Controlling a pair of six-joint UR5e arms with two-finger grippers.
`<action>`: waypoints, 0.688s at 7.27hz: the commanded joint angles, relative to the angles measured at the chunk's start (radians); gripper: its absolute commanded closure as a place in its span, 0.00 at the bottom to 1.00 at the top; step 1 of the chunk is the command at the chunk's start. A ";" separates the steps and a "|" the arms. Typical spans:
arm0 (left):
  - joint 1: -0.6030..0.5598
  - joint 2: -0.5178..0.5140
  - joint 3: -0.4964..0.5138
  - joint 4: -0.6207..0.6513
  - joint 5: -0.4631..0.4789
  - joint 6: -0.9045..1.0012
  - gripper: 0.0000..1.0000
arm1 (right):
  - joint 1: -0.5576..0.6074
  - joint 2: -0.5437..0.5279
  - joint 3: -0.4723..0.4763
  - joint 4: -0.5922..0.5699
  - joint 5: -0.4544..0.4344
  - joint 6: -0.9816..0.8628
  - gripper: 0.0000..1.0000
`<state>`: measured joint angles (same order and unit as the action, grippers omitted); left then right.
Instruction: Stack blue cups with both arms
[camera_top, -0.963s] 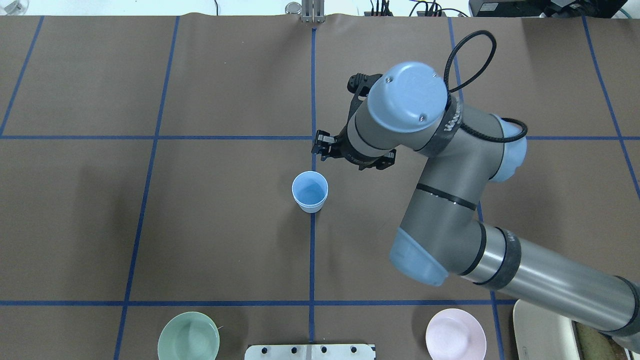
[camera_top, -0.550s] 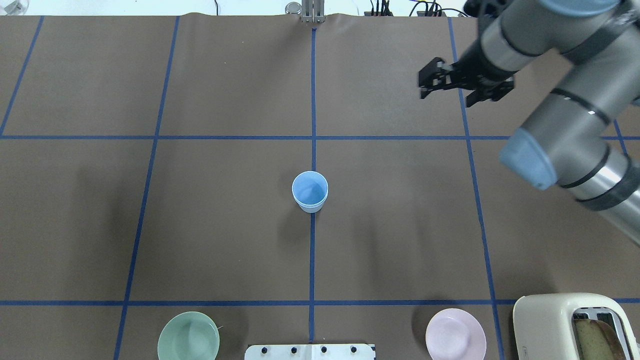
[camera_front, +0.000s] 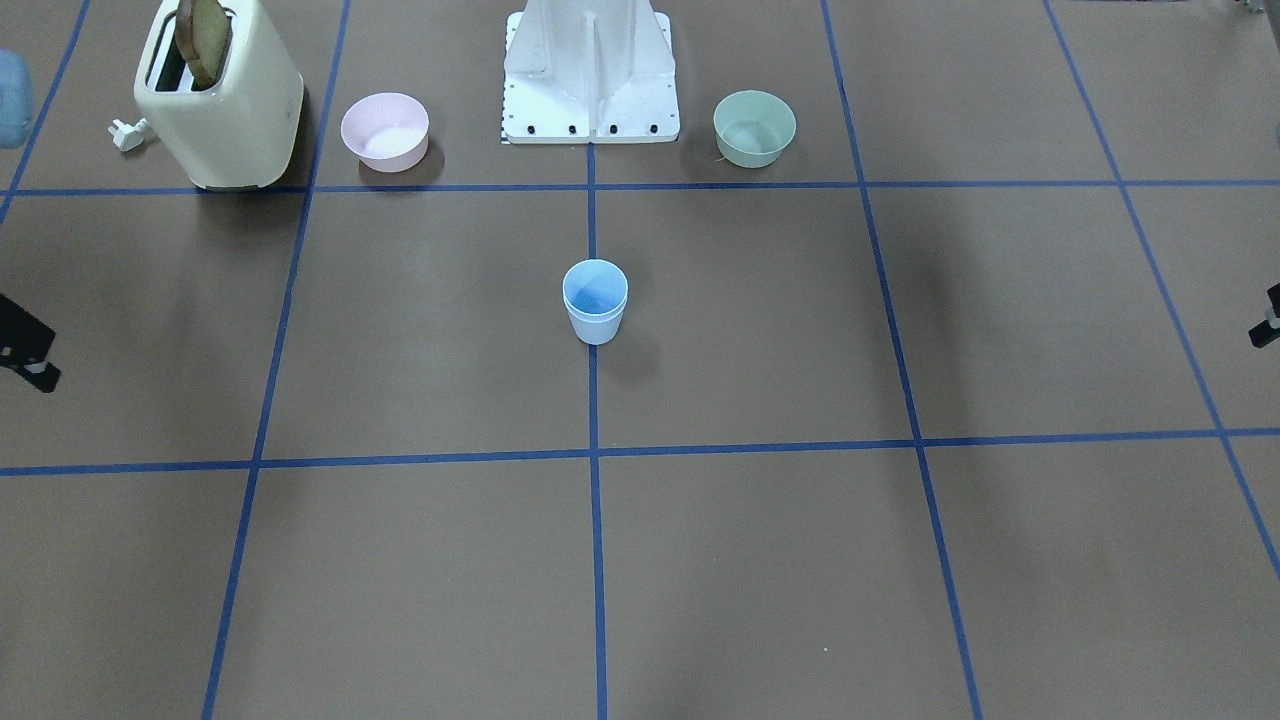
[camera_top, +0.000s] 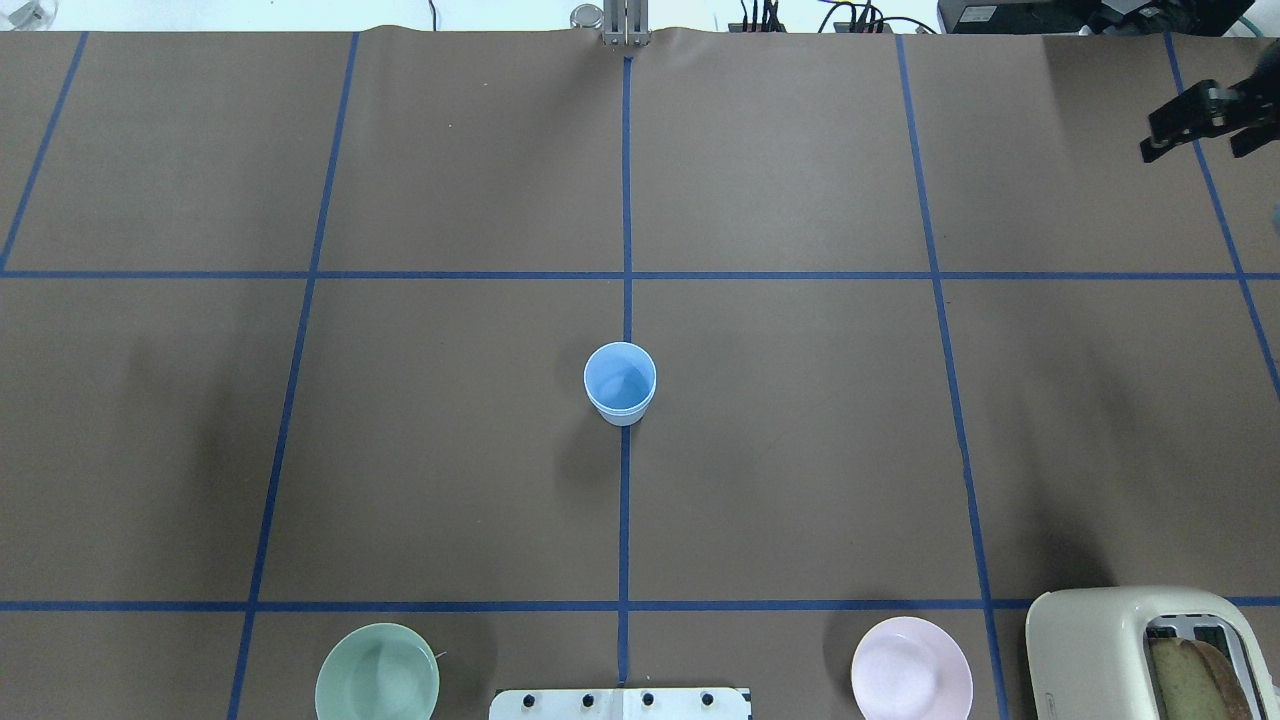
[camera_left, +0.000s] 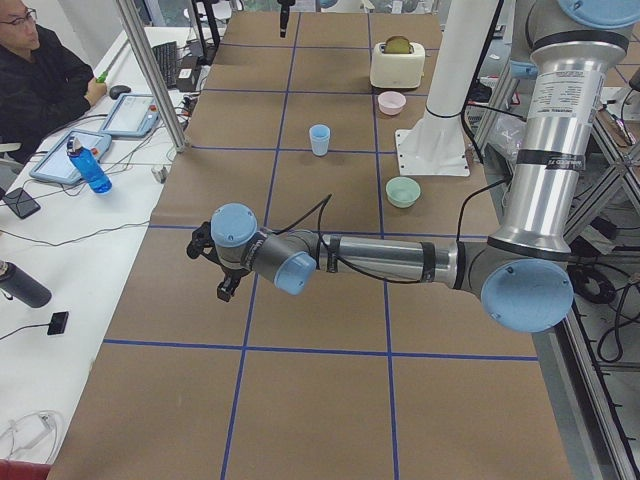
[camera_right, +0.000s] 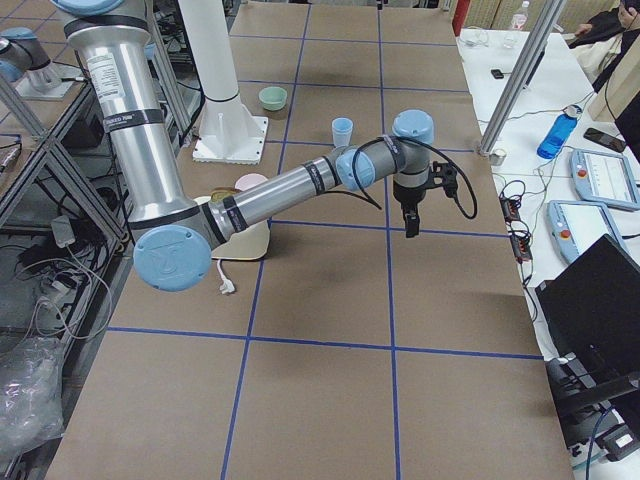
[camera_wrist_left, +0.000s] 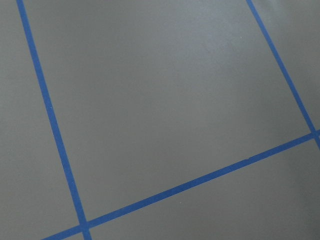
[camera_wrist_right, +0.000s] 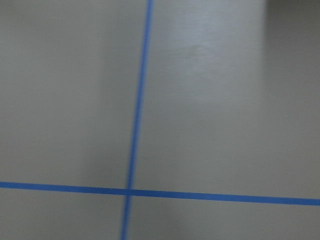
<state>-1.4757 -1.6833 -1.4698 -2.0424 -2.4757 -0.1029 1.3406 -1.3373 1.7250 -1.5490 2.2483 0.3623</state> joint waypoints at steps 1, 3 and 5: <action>-0.065 0.008 0.025 0.011 0.009 0.018 0.01 | 0.151 -0.016 -0.097 -0.002 0.019 -0.213 0.00; -0.069 -0.002 0.075 0.016 0.008 0.066 0.01 | 0.216 -0.013 -0.157 0.000 0.074 -0.263 0.00; -0.069 -0.003 0.078 0.016 0.004 0.066 0.01 | 0.216 -0.007 -0.153 0.004 0.070 -0.279 0.00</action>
<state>-1.5438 -1.6855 -1.3958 -2.0269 -2.4703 -0.0389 1.5521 -1.3491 1.5759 -1.5470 2.3168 0.0950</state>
